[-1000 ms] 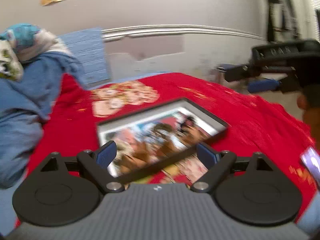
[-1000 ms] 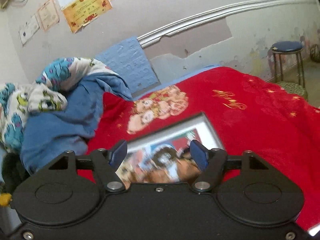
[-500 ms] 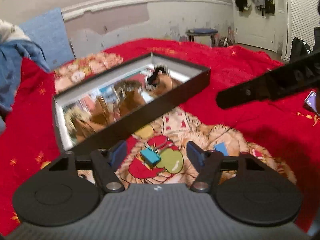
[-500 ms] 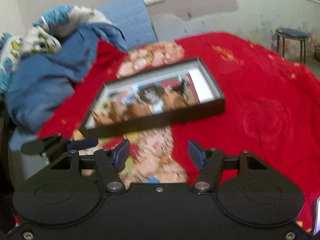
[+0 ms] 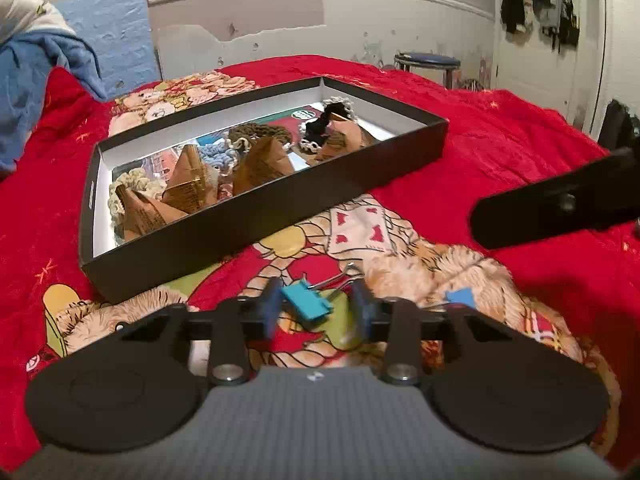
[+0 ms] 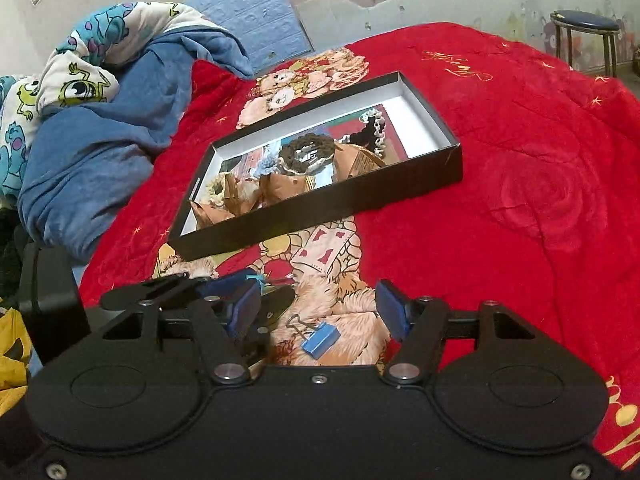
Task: Organize objects
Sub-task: 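Move the left tool to the teal binder clip and grasp it, then move the right tool to the blue binder clip and grasp it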
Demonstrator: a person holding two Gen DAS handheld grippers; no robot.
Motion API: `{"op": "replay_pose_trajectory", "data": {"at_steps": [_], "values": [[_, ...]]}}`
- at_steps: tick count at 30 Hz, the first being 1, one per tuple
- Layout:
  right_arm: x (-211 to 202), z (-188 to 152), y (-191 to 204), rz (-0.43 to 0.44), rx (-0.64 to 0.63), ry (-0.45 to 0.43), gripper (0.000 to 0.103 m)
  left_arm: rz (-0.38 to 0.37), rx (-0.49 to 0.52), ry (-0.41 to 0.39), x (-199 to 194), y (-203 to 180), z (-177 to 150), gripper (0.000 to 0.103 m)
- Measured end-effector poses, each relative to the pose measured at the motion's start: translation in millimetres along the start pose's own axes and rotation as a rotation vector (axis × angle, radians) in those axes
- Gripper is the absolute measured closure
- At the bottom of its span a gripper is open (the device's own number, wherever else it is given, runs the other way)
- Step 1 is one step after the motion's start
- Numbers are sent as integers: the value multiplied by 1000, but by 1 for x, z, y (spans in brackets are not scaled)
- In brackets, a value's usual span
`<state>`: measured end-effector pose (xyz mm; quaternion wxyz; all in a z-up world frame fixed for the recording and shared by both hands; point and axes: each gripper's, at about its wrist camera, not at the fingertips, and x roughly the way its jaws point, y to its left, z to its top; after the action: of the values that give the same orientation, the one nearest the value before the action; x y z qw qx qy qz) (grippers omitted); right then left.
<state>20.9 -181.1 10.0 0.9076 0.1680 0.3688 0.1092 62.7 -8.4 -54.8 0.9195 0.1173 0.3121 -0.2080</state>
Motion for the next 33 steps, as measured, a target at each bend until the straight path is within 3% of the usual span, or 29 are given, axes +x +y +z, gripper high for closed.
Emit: {"op": "replay_pose_trajectory", "data": {"at_steps": [1,6,9,15,18,21,26,33], "values": [[0,0,0,2,-2,1,40,11,3,7,-1,-3,1,72],[4,-2,0,-1,5,11,40,64,-108,45,-12,-7,-2,72],[5,-4,2,0,1,16,40,109,-90,77,-24,-14,-5,72],[2,-10,16,-1,-70,4,40,288,-103,92,-50,-15,-4,72],[5,-13,19,-14,-82,4,40,290,-174,61,-44,-5,5,72],[10,-16,13,-31,-43,18,40,315,-233,109,-36,-1,5,72],[29,-29,10,-67,2,60,40,354,-190,112,-35,-3,5,72],[43,-34,16,-71,-11,40,37,375,-292,151,-31,14,4,72]]}}
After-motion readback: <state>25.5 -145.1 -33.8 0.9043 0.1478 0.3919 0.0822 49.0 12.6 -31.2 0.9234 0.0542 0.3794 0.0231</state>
